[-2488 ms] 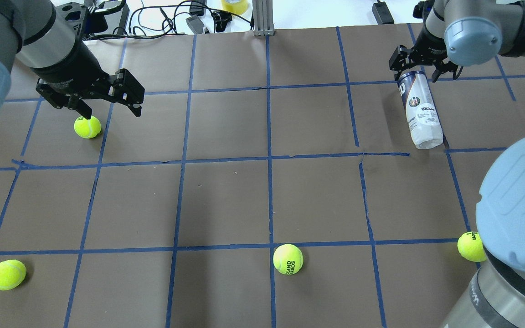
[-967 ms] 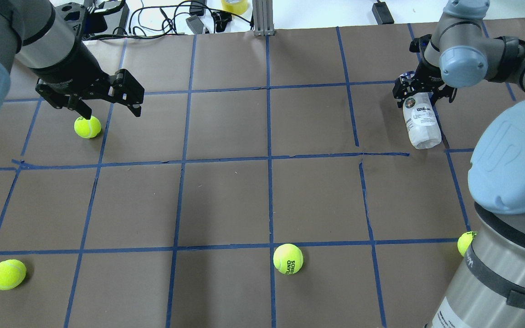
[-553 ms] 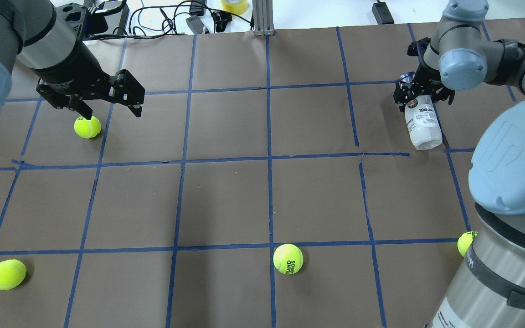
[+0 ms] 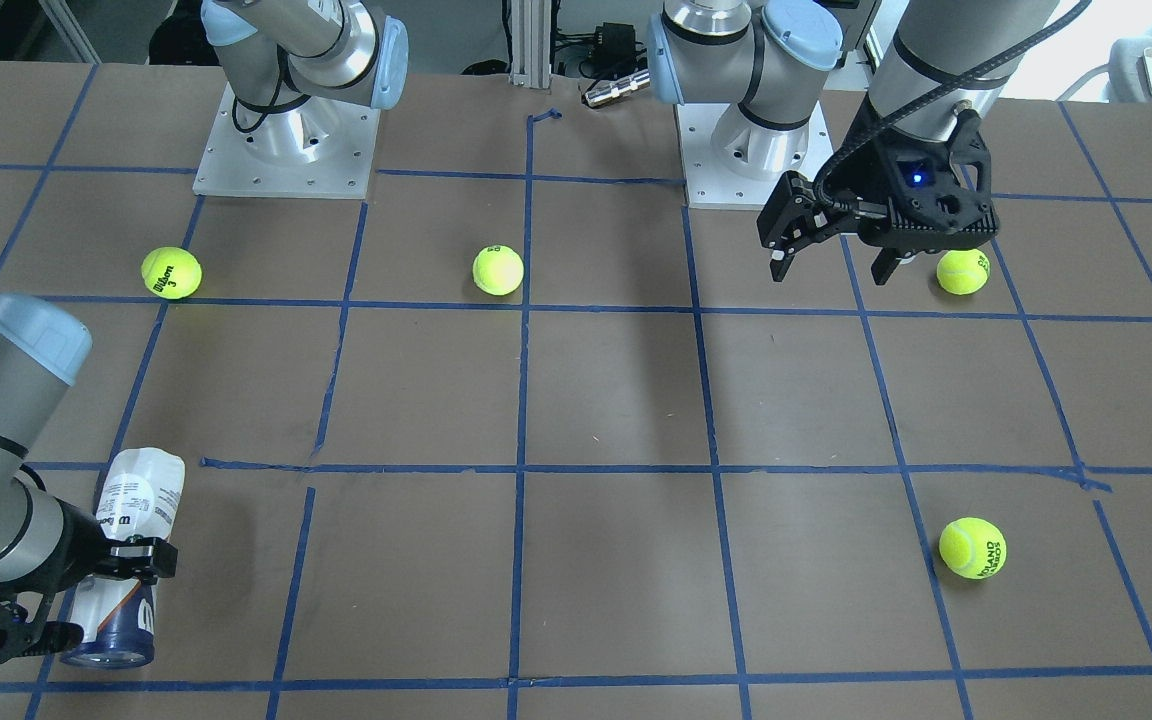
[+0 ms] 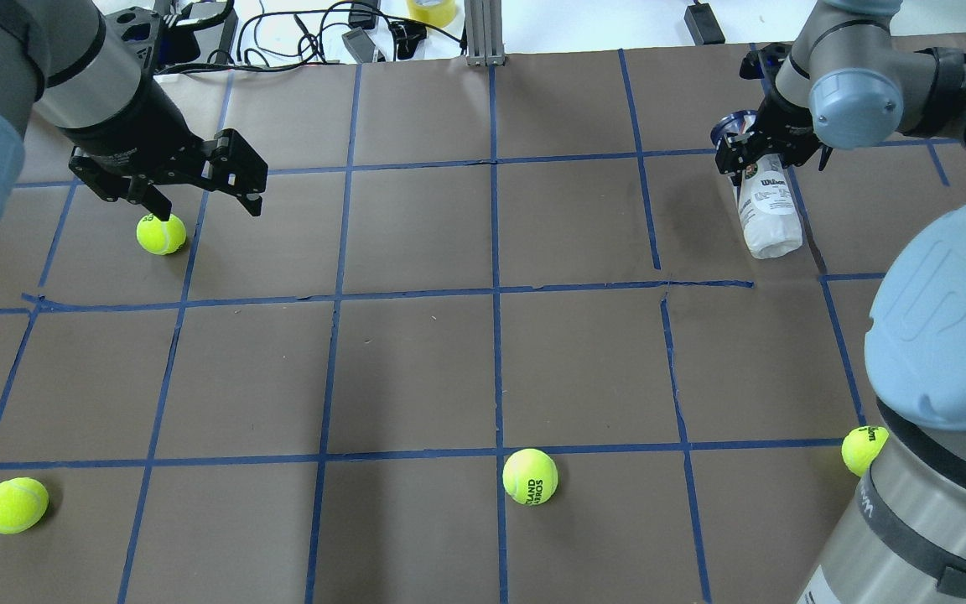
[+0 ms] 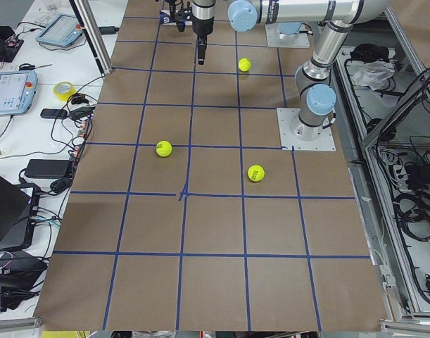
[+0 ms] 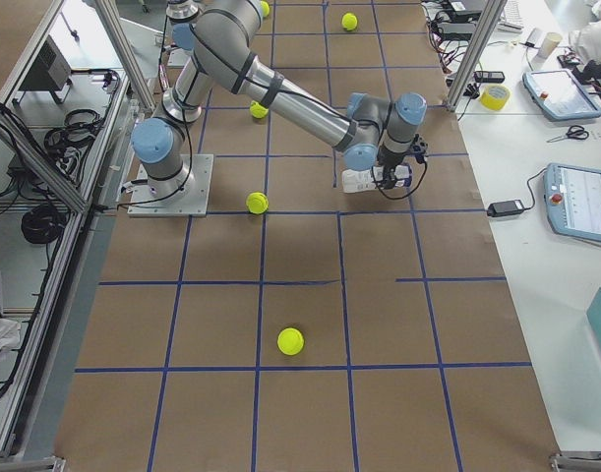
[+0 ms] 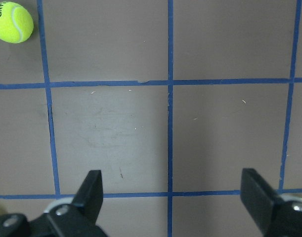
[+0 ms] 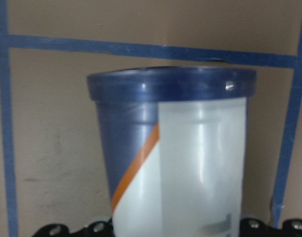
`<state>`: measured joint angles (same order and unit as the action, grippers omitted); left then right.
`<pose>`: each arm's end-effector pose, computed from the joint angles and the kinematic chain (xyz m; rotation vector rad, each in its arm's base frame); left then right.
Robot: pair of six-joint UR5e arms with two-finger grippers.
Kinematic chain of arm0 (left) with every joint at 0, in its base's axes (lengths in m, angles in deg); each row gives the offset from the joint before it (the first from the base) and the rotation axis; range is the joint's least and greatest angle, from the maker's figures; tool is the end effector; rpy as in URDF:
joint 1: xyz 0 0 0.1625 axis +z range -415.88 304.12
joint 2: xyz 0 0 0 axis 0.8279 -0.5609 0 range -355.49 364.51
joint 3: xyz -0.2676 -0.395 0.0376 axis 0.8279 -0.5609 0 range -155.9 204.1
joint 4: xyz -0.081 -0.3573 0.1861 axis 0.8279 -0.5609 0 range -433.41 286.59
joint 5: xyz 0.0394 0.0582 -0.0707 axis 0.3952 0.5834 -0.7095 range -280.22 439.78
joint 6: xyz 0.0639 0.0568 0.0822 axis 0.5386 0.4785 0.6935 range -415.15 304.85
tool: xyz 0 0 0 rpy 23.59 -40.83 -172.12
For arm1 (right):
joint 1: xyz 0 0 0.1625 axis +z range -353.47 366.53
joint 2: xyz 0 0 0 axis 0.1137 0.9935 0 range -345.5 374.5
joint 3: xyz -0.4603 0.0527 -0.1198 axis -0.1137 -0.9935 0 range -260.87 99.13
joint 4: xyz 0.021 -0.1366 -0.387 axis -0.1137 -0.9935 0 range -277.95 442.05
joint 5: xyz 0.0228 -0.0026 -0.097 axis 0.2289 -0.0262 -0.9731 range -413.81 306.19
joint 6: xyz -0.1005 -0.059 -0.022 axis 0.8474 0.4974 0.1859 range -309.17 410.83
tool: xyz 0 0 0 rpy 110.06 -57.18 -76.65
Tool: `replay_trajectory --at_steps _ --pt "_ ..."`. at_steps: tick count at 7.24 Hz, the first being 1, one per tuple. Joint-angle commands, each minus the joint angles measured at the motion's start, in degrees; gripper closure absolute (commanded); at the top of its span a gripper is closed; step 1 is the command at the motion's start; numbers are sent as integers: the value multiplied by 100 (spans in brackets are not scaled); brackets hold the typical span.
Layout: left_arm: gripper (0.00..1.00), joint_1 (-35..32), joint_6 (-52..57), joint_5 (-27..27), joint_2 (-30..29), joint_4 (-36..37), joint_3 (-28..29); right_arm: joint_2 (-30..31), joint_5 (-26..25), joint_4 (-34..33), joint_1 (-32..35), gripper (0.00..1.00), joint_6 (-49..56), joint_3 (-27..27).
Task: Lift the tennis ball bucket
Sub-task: 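Lift the Wilson can with the right gripper and carry it toward the table center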
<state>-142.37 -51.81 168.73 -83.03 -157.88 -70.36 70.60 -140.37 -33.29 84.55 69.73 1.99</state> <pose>-0.1062 -0.4822 0.5149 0.0039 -3.1256 0.0980 -0.0102 -0.7243 0.2639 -0.1845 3.0716 0.0123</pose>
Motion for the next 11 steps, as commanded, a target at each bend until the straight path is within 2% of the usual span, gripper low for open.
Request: replay_trajectory --at_steps 1,2,3,5,7,9,11 --pt "0 0 0 -1 0 0 -2 348 201 91 711 49 402 63" --pt "0 9 0 8 0 -8 7 366 253 73 993 50 1004 81" --pt "0 44 0 25 9 9 41 393 245 65 1318 50 1123 194" --pt "0 157 9 402 -26 18 77 472 175 -31 2169 50 1491 213" --pt "0 753 279 316 -17 -17 234 428 235 -617 2830 50 2246 222" --pt "0 853 448 324 -17 -8 253 411 193 -762 3218 49 3385 222" --pt "0 861 492 359 -9 9 270 384 157 -788 3509 48 3481 213"
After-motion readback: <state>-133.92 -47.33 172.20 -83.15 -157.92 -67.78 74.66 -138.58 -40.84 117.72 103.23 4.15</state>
